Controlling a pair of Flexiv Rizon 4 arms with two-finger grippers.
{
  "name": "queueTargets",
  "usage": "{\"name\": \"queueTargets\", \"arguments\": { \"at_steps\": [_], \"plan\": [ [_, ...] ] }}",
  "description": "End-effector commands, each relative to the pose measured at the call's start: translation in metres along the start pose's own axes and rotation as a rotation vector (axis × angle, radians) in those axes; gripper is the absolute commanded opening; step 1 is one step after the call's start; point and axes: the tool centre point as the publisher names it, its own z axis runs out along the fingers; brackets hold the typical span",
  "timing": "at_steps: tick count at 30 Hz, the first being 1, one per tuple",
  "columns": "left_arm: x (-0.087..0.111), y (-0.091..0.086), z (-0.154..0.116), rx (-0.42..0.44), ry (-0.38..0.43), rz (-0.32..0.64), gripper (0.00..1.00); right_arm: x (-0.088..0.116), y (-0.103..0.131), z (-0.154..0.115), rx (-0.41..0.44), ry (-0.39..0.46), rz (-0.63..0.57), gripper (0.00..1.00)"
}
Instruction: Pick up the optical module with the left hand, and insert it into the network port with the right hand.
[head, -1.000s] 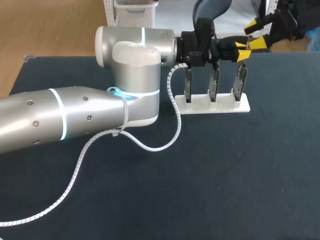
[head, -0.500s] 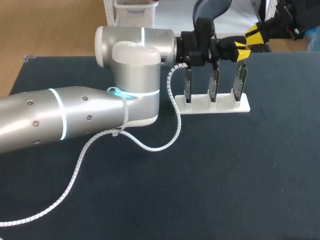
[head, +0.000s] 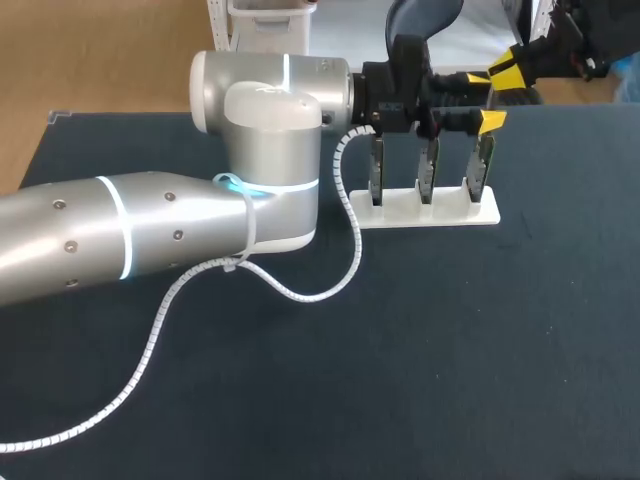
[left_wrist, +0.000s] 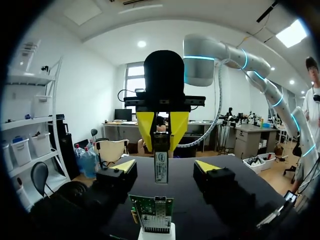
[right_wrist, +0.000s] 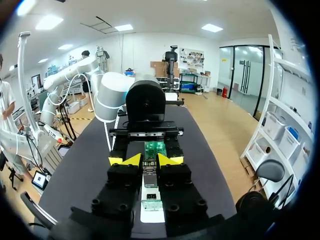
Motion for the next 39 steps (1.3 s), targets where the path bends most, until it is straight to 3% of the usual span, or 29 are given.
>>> {"name": "queueTargets", "arguments": {
  "at_steps": [1, 8, 18, 30, 39],
  "plan": [
    [-0.003, -0.003, -0.004, -0.003, 0.029, -0.003, 1.00, 0.000, -0.001, -0.001, 0.000, -0.001, -0.002, 0.00],
    [-0.007, -0.005, -0.017, 0.000, 0.090, -0.010, 1.00, 0.001, -0.002, -0.003, 0.005, 0.001, -0.005, 0.00],
    [0.005, 0.001, -0.023, 0.027, 0.228, -0.084, 1.00, 0.001, -0.004, -0.004, 0.007, 0.003, -0.011, 0.00],
    [0.018, -0.005, -0.020, 0.058, 0.347, -0.044, 1.00, 0.002, -0.007, -0.003, 0.008, 0.003, -0.011, 0.00],
    [0.027, -0.006, -0.025, 0.054, 0.377, -0.059, 1.00, 0.002, -0.011, -0.002, 0.006, 0.002, -0.008, 0.00]
  ]
}}
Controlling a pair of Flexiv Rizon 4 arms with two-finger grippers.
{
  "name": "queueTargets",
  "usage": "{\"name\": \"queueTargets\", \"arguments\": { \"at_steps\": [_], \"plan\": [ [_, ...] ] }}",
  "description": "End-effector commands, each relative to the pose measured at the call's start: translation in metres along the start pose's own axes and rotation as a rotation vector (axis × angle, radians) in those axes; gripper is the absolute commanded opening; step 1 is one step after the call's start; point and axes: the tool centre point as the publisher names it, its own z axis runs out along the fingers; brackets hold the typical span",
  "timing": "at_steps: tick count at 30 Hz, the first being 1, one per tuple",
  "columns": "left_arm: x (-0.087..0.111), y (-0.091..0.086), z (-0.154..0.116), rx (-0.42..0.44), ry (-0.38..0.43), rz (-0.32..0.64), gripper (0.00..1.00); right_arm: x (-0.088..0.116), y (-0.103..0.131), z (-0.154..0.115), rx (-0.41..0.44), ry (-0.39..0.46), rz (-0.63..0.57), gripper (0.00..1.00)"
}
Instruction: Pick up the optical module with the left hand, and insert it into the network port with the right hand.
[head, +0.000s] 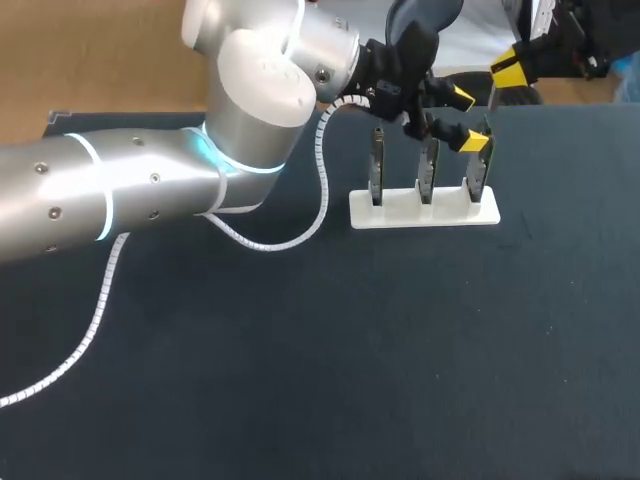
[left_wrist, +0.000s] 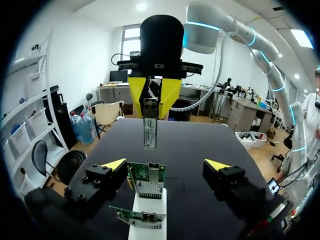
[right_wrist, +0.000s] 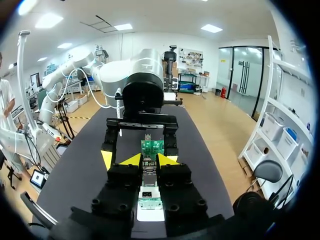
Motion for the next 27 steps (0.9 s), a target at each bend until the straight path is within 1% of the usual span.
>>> {"name": "queueTargets", "arguments": {
  "at_steps": [1, 11, 27],
  "plan": [
    [-0.0001, 0.0020, -0.0012, 0.002, 0.009, -0.002, 1.00, 0.0003, -0.0057, 0.0016, -0.008, -0.001, 0.001, 0.00],
    [0.0049, 0.0025, 0.0027, 0.020, 0.024, -0.017, 1.00, 0.0002, -0.0080, 0.0028, -0.010, -0.003, 0.002, 0.00],
    [0.0050, 0.0025, 0.0067, 0.031, 0.046, -0.018, 1.00, 0.0018, -0.0058, 0.0022, -0.008, 0.001, 0.000, 0.00]
  ]
}}
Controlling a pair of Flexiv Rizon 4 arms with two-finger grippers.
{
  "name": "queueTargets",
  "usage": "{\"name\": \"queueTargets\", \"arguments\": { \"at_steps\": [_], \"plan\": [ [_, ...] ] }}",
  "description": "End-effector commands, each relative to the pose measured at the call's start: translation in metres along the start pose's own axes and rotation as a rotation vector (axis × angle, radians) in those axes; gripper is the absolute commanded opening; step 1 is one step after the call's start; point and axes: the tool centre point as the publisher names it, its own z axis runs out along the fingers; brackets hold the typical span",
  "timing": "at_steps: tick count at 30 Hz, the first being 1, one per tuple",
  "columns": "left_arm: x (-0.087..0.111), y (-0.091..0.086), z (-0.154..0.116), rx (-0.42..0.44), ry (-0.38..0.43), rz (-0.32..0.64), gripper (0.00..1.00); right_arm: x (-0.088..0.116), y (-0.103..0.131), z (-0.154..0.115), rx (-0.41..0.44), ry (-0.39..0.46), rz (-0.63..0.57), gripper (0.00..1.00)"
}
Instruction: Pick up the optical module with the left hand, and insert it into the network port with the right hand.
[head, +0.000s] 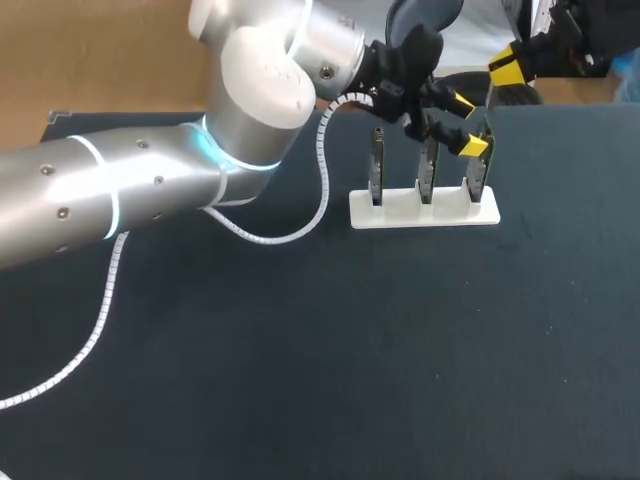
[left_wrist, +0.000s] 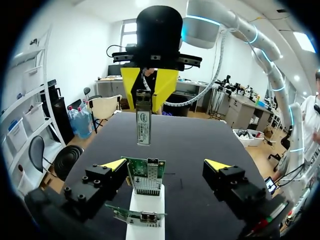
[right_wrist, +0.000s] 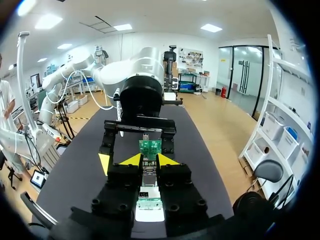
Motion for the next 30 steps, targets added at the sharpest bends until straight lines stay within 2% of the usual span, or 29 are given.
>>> {"name": "queueTargets", "arguments": {
  "at_steps": [1, 14, 30],
  "plan": [
    [-0.002, 0.003, 0.001, 0.004, 0.006, -0.001, 1.00, 0.000, 0.000, 0.000, 0.001, 0.004, -0.007, 0.00],
    [-0.002, 0.003, 0.001, 0.004, 0.006, -0.001, 1.00, 0.013, 0.006, 0.009, 0.019, 0.096, -0.007, 0.00],
    [-0.002, 0.003, 0.001, 0.004, 0.006, -0.001, 1.00, 0.027, 0.013, 0.009, 0.030, 0.064, 0.025, 0.00]
  ]
}}
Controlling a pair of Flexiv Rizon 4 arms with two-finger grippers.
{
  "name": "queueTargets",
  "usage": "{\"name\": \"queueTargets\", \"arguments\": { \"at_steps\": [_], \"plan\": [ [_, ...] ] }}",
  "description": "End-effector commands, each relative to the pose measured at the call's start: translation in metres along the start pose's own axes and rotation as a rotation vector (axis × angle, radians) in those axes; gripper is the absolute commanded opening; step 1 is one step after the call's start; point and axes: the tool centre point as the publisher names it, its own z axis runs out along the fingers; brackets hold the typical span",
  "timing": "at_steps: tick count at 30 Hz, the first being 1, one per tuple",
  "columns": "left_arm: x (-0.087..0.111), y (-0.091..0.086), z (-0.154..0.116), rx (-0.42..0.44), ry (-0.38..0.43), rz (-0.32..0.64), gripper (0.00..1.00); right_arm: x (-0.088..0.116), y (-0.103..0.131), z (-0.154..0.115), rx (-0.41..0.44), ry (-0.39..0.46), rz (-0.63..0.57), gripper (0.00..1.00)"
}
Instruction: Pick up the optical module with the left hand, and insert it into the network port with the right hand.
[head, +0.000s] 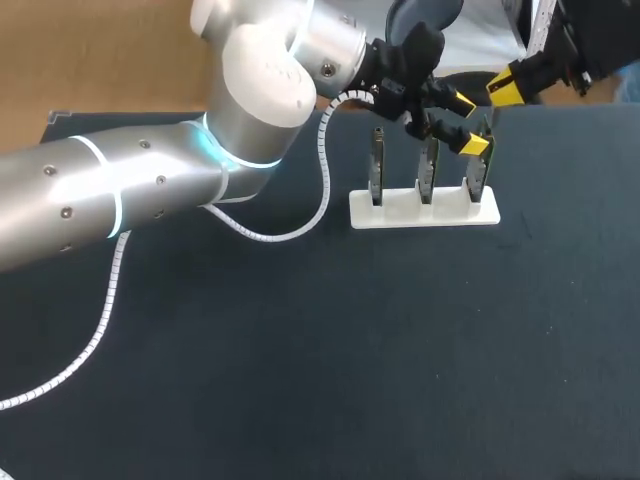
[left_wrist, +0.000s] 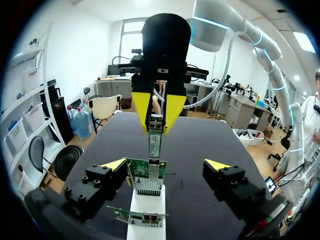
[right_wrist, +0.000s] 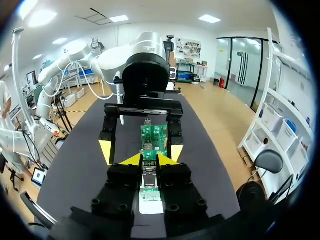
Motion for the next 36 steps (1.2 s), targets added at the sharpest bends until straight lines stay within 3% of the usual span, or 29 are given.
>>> {"name": "queueTargets", "arguments": {
  "at_steps": [1, 15, 26, 36],
  "plan": [
    [-0.001, 0.001, 0.000, 0.002, 0.004, -0.001, 1.00, 0.002, 0.003, 0.000, 0.008, -0.022, 0.001, 0.00],
    [-0.001, 0.001, 0.000, 0.002, 0.004, -0.001, 1.00, 0.003, 0.002, 0.005, -0.005, -0.034, -0.001, 0.00],
    [-0.001, 0.001, 0.000, 0.002, 0.004, -0.001, 1.00, 0.014, 0.002, 0.010, -0.008, -0.034, 0.030, 0.00],
    [-0.001, 0.001, 0.000, 0.002, 0.004, -0.001, 1.00, 0.006, 0.002, 0.006, -0.002, -0.042, 0.001, 0.00]
  ]
}}
